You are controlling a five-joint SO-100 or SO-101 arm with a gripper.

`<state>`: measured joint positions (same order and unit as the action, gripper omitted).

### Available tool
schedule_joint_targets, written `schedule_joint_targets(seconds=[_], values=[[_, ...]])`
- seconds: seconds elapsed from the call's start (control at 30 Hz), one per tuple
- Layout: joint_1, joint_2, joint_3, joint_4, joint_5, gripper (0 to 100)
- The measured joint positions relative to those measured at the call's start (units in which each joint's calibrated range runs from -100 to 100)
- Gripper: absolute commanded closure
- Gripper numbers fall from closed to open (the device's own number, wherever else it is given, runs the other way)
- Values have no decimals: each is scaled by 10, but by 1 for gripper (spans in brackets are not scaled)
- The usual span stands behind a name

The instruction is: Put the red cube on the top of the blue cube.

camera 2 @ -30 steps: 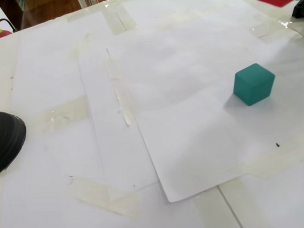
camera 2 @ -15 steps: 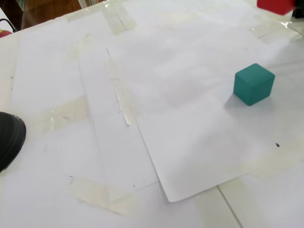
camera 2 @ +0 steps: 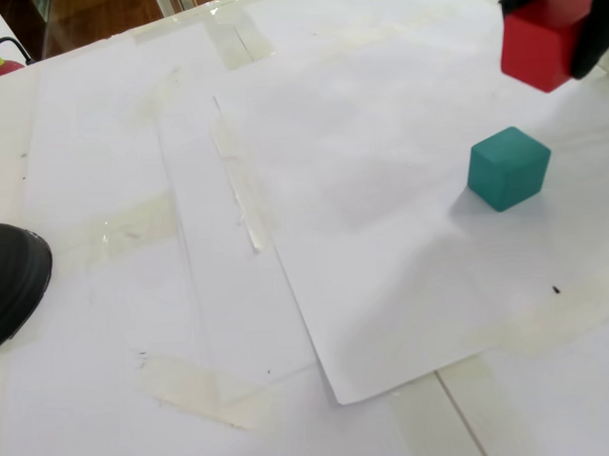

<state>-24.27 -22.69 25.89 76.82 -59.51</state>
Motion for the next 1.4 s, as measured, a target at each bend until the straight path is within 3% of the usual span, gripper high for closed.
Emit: schedule_joint_targets(seconds=[1.4], values=[[1, 34, 61, -85, 0, 90]])
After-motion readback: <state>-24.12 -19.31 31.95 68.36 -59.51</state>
